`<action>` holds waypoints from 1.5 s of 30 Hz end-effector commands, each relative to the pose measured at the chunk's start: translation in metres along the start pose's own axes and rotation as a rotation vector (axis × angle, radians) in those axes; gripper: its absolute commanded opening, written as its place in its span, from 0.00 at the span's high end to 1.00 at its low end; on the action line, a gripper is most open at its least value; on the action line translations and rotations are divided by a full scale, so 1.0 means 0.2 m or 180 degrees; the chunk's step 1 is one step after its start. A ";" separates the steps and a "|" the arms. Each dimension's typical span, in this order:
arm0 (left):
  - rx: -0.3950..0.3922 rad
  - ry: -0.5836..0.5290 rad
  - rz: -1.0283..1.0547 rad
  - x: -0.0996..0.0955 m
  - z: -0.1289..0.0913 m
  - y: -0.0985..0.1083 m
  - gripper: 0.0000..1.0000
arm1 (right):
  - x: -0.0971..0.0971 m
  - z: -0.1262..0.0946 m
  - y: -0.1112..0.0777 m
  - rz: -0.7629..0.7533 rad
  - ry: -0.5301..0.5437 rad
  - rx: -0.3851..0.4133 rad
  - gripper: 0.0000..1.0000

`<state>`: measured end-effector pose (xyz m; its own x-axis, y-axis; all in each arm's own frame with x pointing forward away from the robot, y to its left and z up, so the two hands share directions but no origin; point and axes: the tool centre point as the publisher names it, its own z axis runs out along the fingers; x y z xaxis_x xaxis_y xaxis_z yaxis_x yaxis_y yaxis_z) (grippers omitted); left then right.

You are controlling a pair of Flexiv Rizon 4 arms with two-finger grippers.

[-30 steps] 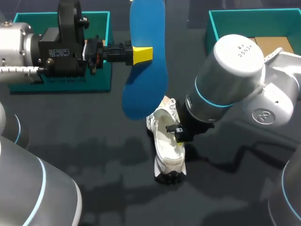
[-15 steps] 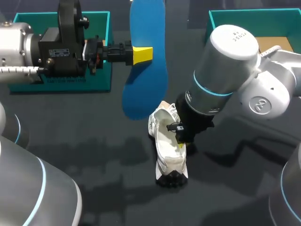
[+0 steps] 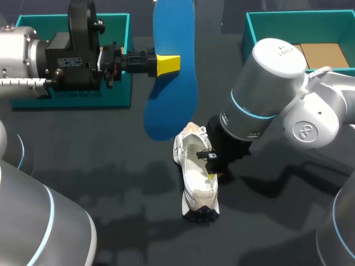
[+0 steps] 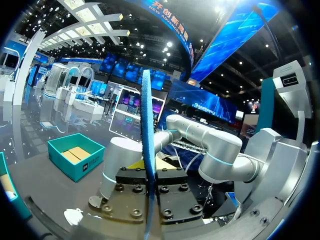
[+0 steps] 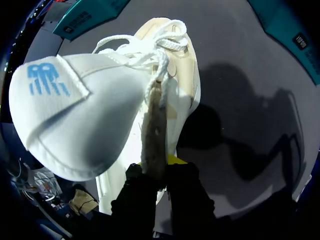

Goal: Take the shoe out of the shoebox, open the shoe tongue, remove and reinsert the insole, then place the shoe into the shoebox

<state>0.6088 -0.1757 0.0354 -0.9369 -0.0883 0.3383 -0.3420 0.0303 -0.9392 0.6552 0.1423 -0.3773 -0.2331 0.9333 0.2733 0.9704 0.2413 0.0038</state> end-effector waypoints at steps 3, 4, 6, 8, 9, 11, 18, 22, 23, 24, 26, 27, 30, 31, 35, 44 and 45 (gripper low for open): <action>0.0000 -0.0005 0.0000 0.00 0.00 0.00 1.00 | -0.01 0.01 0.00 0.0002 0.0006 0.0002 1.00; 0.0000 -0.0005 0.0000 0.00 0.00 0.00 1.00 | -0.01 0.01 0.00 0.0003 0.0010 0.0003 1.00; 0.0000 -0.0005 0.0000 0.00 0.00 0.00 1.00 | -0.01 0.01 0.00 0.0004 0.0015 0.0004 0.70; 0.0000 -0.0005 0.0000 0.00 0.00 0.00 1.00 | -0.01 0.01 -0.01 0.0004 0.0020 0.0000 0.57; 0.0000 -0.0005 0.0000 0.00 0.00 0.00 1.00 | -0.01 0.01 -0.01 0.0005 0.0022 -0.0009 0.51; 0.0000 -0.0005 0.0000 0.00 0.00 0.00 1.00 | -0.01 0.00 -0.01 0.0009 0.0023 -0.0019 0.25; 0.0000 -0.0005 0.0000 0.00 0.00 0.00 1.00 | 0.00 -0.10 -0.03 0.0062 0.0078 -0.0099 0.00; 0.0000 -0.0005 0.0000 0.00 0.00 0.00 1.00 | 0.00 -0.21 -0.04 0.0137 0.0222 -0.0166 0.00; 0.0000 -0.0005 0.0000 0.00 0.00 0.00 1.00 | -0.01 -0.24 -0.05 0.0176 0.0358 -0.0259 0.00; 0.0000 -0.0005 0.0000 0.00 0.00 0.00 1.00 | -0.02 -0.28 -0.05 0.0147 0.0467 -0.0360 0.00; 0.0000 -0.0005 0.0000 0.00 0.00 0.00 1.00 | -0.02 -0.32 -0.06 0.0055 0.0531 -0.0446 0.00; 0.0000 -0.0005 0.0000 0.00 0.00 0.00 1.00 | -0.02 -0.32 -0.06 0.0055 0.0531 -0.0446 0.00; 0.0000 -0.0005 0.0000 0.00 0.00 0.00 1.00 | -0.02 -0.32 -0.06 0.0055 0.0531 -0.0446 0.00; 0.0000 -0.0005 0.0000 0.00 0.00 0.00 1.00 | -0.02 -0.32 -0.06 0.0055 0.0531 -0.0446 0.00; 0.0000 -0.0005 0.0000 0.00 0.00 0.00 1.00 | -0.02 -0.32 -0.06 0.0055 0.0531 -0.0446 0.00; 0.0026 -0.0012 0.0245 -0.01 0.00 0.01 1.00 | -0.02 -0.36 -0.03 0.0003 0.0833 -0.0624 0.00; 0.0038 -0.0001 0.0307 -0.02 0.00 0.02 1.00 | -0.02 -0.37 -0.02 -0.0005 0.0953 -0.0681 0.00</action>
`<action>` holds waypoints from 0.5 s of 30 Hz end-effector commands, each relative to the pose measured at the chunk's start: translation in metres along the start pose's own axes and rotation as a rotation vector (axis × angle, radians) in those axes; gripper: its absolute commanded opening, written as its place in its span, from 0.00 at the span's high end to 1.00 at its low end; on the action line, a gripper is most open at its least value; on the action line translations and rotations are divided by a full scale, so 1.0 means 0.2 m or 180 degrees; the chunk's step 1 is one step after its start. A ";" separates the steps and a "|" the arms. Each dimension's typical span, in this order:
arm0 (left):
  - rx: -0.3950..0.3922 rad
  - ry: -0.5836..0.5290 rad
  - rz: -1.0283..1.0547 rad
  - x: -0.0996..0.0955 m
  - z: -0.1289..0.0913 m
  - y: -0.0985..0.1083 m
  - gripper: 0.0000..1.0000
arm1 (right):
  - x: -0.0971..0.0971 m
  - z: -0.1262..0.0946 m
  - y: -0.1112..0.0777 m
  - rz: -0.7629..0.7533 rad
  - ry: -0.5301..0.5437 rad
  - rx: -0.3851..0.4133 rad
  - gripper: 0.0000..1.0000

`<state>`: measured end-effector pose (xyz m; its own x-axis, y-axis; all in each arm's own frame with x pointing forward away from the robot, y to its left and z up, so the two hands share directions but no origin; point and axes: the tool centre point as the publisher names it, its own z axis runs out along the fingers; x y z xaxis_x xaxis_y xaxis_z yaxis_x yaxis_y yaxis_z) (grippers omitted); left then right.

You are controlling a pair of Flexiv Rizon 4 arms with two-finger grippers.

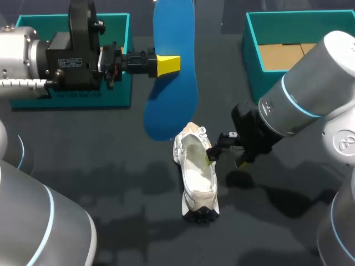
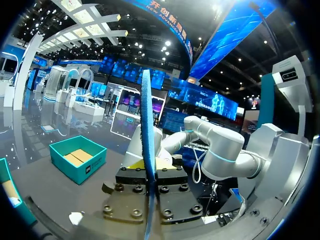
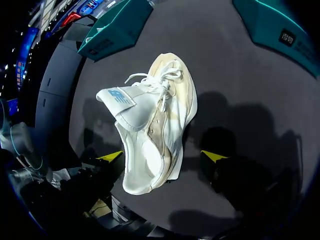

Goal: Take the shoe out of the shoebox, open the shoe tongue, remove and reinsert the insole, then place the shoe into the shoebox

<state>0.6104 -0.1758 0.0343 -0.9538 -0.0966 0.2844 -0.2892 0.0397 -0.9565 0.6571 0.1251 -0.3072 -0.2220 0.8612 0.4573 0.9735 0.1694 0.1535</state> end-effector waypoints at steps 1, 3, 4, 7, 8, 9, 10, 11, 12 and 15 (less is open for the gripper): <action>0.0076 0.0029 0.0245 -0.02 -0.01 0.02 1.00 | -0.03 -0.03 0.00 -0.0033 0.0442 -0.0193 0.00; 0.0136 0.0036 0.0413 -0.04 -0.02 0.02 1.00 | -0.03 -0.05 0.02 -0.0022 0.0560 -0.0261 0.00; 0.0190 0.0026 0.0528 -0.05 -0.03 0.01 1.00 | -0.03 -0.06 0.02 -0.0031 0.0698 -0.0294 0.00; 0.0296 -0.0001 0.0878 -0.10 -0.04 0.00 1.00 | -0.02 -0.10 0.05 -0.0001 0.0882 -0.0365 0.00; 0.0382 0.0002 0.1072 -0.11 -0.04 -0.01 1.00 | -0.02 -0.12 0.06 0.0009 0.0907 -0.0395 0.00; 0.0429 -0.0002 0.1247 -0.12 -0.04 -0.01 1.00 | -0.02 -0.13 0.07 0.0032 0.1001 -0.0421 0.00; 0.0483 0.0037 0.1421 -0.13 -0.04 -0.01 1.00 | -0.02 -0.15 0.08 0.0037 0.1042 -0.0431 0.00; 0.0567 0.0057 0.1620 -0.14 -0.04 -0.01 1.00 | -0.02 -0.16 0.09 0.0052 0.1057 -0.0450 0.00; 0.0593 0.0078 0.1746 -0.15 -0.04 -0.01 1.00 | -0.02 -0.18 0.10 0.0080 0.1114 -0.0465 0.00; 0.0755 0.0186 0.2358 -0.17 -0.04 0.01 1.00 | -0.01 -0.24 0.13 0.0080 0.1240 -0.0538 0.00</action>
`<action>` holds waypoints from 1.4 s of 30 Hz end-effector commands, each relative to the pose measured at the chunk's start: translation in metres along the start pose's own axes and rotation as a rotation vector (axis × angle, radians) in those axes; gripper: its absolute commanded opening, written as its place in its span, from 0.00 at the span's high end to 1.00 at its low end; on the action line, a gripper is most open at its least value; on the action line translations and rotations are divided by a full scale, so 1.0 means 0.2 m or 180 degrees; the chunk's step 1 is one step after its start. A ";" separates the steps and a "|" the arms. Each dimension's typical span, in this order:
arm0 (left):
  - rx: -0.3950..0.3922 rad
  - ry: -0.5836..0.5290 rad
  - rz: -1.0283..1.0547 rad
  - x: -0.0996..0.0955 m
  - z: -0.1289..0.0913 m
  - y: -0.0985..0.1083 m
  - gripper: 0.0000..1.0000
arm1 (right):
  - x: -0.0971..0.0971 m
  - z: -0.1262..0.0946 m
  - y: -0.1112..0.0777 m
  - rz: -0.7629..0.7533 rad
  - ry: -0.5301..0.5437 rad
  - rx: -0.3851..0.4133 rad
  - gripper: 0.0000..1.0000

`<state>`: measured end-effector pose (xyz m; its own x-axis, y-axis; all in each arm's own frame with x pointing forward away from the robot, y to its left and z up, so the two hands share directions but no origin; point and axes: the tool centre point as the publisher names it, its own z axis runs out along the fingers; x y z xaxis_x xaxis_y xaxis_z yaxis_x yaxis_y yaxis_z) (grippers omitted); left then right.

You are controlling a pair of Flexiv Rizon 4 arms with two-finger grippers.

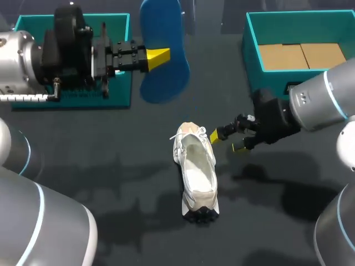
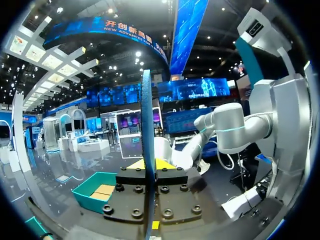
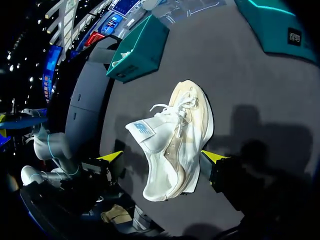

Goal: Take the shoe out of the shoebox, open the shoe tongue, remove and reinsert the insole, then place the shoe into the shoebox

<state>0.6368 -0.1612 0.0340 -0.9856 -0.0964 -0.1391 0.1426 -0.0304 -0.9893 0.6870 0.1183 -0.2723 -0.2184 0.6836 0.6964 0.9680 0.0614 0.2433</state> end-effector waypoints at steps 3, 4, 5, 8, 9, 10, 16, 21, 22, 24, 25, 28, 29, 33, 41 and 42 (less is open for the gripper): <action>0.0531 0.0272 0.1607 -0.01 0.01 0.12 1.00 | 0.02 -0.14 0.02 -0.0028 0.0367 -0.0182 0.00; 0.0578 0.0305 0.1792 -0.01 0.00 0.14 1.00 | 0.03 -0.16 0.04 -0.0035 0.0416 -0.0206 0.00; 0.0569 0.0314 0.1961 0.00 0.00 0.17 1.00 | 0.03 -0.17 0.05 -0.0024 0.0455 -0.0219 0.00; 0.0629 0.0372 0.2364 0.00 0.00 0.22 1.00 | 0.05 -0.20 0.09 -0.0047 0.0548 -0.0254 0.00; 0.0645 0.0432 0.2569 0.00 0.00 0.25 1.00 | 0.06 -0.21 0.10 -0.0062 0.0611 -0.0253 0.00; 0.0690 0.0467 0.2766 0.00 -0.01 0.27 1.00 | 0.06 -0.22 0.11 -0.0091 0.0699 -0.0292 0.00; 0.0656 0.0544 0.3585 -0.01 -0.02 0.35 1.00 | 0.07 -0.25 0.15 -0.0107 0.1096 -0.0387 0.00; 0.0656 0.0544 0.3585 -0.01 -0.02 0.35 1.00 | 0.07 -0.25 0.15 -0.0107 0.1096 -0.0387 0.00; 0.0656 0.0544 0.3585 -0.01 -0.02 0.35 1.00 | 0.07 -0.25 0.15 -0.0107 0.1096 -0.0387 0.00; 0.0656 0.0544 0.3585 -0.01 -0.02 0.35 1.00 | 0.07 -0.25 0.15 -0.0107 0.1096 -0.0387 0.00; 0.0656 0.0544 0.3585 -0.01 -0.02 0.35 1.00 | 0.07 -0.25 0.15 -0.0107 0.1096 -0.0387 0.00; 0.0636 0.0624 0.4090 -0.02 -0.02 0.41 1.00 | 0.09 -0.27 0.19 0.0036 0.1196 -0.0373 0.00; 0.0635 0.0657 0.4142 -0.02 -0.02 0.44 1.00 | 0.10 -0.28 0.20 0.0044 0.1212 -0.0377 0.00; 0.0505 0.0734 0.4480 -0.04 -0.02 0.54 1.00 | 0.13 -0.32 0.24 0.0154 0.1325 -0.0415 0.00; 0.0399 0.0837 0.4933 -0.06 0.02 0.69 1.00 | 0.21 -0.39 0.34 0.0181 0.1464 -0.0398 0.00; 0.0387 0.0860 0.4994 -0.06 0.03 0.71 1.00 | 0.21 -0.39 0.35 0.0195 0.1467 -0.0384 0.00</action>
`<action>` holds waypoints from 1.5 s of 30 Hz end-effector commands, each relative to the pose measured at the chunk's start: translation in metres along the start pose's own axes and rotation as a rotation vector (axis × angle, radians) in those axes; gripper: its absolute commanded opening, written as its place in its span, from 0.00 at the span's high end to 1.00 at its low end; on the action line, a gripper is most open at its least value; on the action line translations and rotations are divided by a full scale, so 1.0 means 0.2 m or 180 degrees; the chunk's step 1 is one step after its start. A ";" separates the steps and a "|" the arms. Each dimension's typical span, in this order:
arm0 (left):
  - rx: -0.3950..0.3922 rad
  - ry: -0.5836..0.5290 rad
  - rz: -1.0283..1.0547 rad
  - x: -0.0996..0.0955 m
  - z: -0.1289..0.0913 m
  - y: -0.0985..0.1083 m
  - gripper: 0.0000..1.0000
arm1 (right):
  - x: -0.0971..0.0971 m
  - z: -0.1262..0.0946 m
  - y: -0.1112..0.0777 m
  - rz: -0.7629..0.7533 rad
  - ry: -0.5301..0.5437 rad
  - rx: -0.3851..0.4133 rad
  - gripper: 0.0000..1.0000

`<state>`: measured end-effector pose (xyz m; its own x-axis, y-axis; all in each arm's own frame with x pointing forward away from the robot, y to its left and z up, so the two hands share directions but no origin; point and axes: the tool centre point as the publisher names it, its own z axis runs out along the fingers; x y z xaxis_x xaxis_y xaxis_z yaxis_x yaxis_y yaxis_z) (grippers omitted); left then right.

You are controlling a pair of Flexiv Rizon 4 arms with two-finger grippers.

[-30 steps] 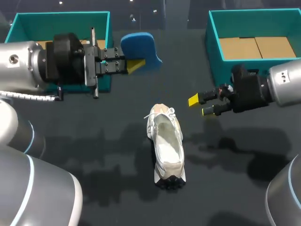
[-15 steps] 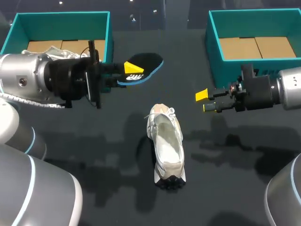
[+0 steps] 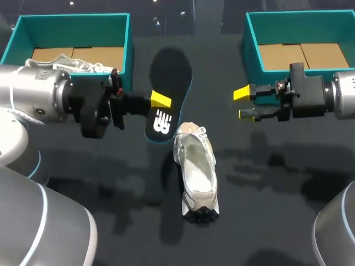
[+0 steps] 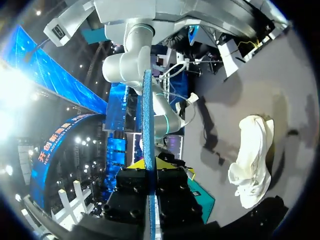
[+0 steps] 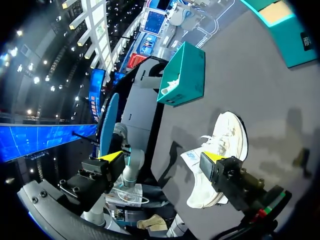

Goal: Take the shoe out of the shoebox, open the shoe tongue, remove and reinsert the insole, then place the shoe into the shoebox

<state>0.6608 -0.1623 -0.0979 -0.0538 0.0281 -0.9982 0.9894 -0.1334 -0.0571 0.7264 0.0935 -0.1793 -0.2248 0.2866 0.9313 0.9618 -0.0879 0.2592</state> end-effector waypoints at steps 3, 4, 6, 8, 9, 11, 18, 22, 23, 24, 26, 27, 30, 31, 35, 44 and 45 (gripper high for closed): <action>-0.0024 0.0274 0.0730 0.07 0.06 0.07 1.00 | 0.04 0.02 0.08 0.0019 0.0001 0.0068 0.00; -0.0065 0.0303 0.0771 0.08 0.06 0.08 1.00 | 0.05 0.03 0.08 0.0024 0.0010 0.0070 0.00; -0.0139 0.0311 0.0696 0.11 0.07 0.10 1.00 | 0.05 0.04 0.09 0.0054 0.0027 0.0060 0.00; -0.0205 0.0303 0.0645 0.13 0.08 0.12 1.00 | 0.05 0.06 0.09 0.0068 0.0040 0.0061 0.00; -0.0227 0.0303 0.0624 0.14 0.09 0.13 1.00 | 0.04 0.07 0.09 0.0074 0.0054 0.0059 0.00; -0.0256 0.0289 0.0516 0.15 0.10 0.14 1.00 | 0.03 0.08 0.09 0.0077 0.0074 0.0052 0.00; -0.0299 0.0247 0.0348 0.19 0.15 0.18 1.00 | 0.02 0.16 0.09 0.0029 0.0106 0.0041 0.00; -0.0326 0.0212 0.0253 0.22 0.17 0.21 1.00 | 0.04 0.19 0.08 -0.0004 0.0140 0.0051 0.00; -0.0333 0.0204 0.0227 0.24 0.17 0.21 1.00 | 0.05 0.19 0.08 -0.0008 0.0142 0.0061 0.00; -0.0334 0.0201 0.0214 0.25 0.18 0.21 1.00 | 0.05 0.20 0.08 -0.0006 0.0139 0.0074 0.00; -0.0341 0.0214 0.0208 0.28 0.19 0.22 1.00 | 0.07 0.21 0.08 -0.0001 0.0137 0.0086 0.00; -0.0347 0.0221 0.0189 0.29 0.19 0.22 1.00 | 0.08 0.22 0.07 0.0003 0.0138 0.0092 0.00; -0.0339 0.0220 0.0157 0.33 0.19 0.23 1.00 | 0.10 0.23 0.07 0.0021 0.0147 0.0116 0.00; -0.0336 0.0218 0.0149 0.33 0.20 0.23 1.00 | 0.10 0.23 0.06 0.0023 0.0160 0.0125 0.00; -0.0336 0.0203 0.0136 0.36 0.20 0.25 1.00 | 0.12 0.26 0.05 0.0094 0.0175 0.0218 0.00; -0.0384 0.0143 0.0173 0.38 0.22 0.27 1.00 | 0.10 0.34 0.03 0.0247 0.0273 0.0371 0.04; -0.0400 0.0145 0.0193 0.38 0.23 0.28 1.00 | 0.10 0.35 0.03 0.0261 0.0286 0.0383 0.09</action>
<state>0.7051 -0.2079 -0.1755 0.0051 0.0752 -0.9972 0.9998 -0.0184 0.0037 0.7316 0.1575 -0.1722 -0.1550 0.2015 0.9671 0.9874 -0.0007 0.1584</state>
